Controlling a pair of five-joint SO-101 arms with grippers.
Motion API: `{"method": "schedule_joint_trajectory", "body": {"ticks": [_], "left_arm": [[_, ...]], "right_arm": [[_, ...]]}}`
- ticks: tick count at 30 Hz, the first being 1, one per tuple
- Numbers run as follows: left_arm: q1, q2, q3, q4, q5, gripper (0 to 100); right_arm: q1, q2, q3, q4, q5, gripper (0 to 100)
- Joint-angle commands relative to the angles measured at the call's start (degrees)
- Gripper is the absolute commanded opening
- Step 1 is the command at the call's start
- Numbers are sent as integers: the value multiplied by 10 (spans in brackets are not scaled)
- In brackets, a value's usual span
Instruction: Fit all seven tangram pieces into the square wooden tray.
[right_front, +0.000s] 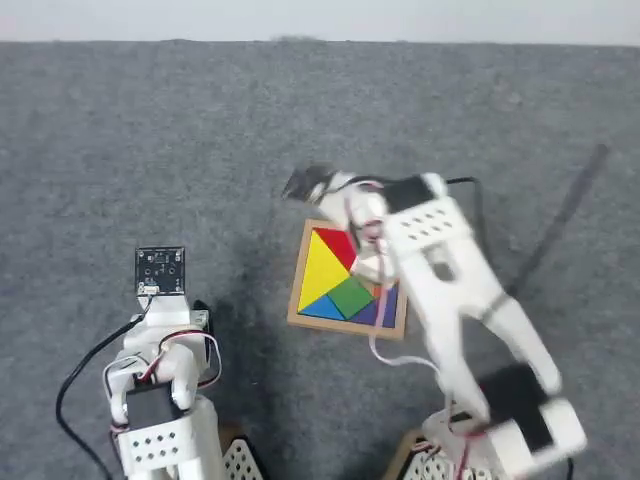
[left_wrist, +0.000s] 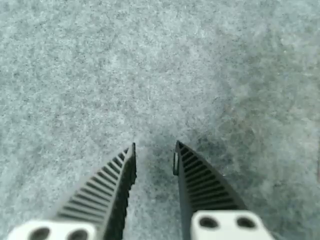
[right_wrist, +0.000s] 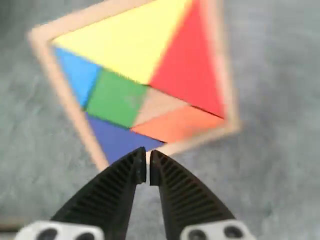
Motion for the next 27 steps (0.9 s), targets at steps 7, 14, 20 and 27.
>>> {"method": "schedule_joint_trajectory", "body": {"ticks": [7,14,20,27], "left_arm": [[-2,1,-5,4,-6,121],[-2,1,-5,4,-6,121],[-2,1,-5,4,-6,121],[-2,1,-5,4,-6,121]], "right_arm": [[61,-362,327,-104,-74,9],[134,-582,515,-102,-76,9],[221,-767,642,-92,-75,9],[313,-943,717,-4,-72,9]]}}
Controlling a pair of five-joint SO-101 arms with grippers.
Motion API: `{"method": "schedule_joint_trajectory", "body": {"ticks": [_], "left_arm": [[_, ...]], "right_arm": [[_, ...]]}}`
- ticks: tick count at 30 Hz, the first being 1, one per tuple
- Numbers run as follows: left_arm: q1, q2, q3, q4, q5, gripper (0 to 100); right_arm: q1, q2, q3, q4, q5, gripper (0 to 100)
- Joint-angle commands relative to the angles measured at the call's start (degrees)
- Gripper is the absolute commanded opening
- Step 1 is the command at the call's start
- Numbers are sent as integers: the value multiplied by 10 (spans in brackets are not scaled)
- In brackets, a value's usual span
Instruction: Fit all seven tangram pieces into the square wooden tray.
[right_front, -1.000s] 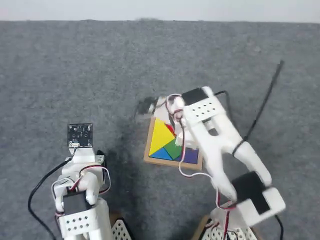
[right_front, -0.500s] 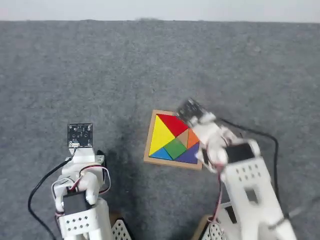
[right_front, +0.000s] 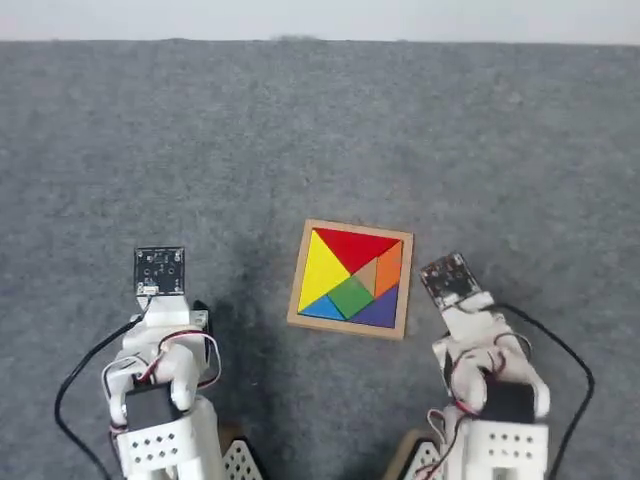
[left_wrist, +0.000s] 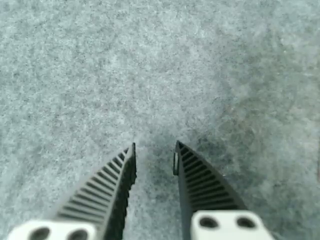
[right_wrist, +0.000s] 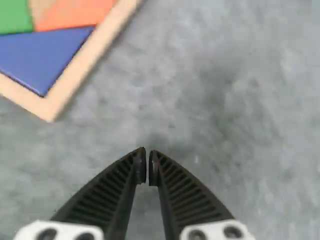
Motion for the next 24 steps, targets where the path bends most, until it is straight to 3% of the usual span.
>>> {"method": "schedule_joint_trajectory", "body": {"ticks": [1,10,24], "left_arm": [[-2,1,-5,4,-6,121],[-2,1,-5,4,-6,121],[-2,1,-5,4,-6,121]], "right_arm": [[58,-51,13,21,-6,9],[134,-46,53,21,-10,9],[137,-46,53,22,-7,9]]}}
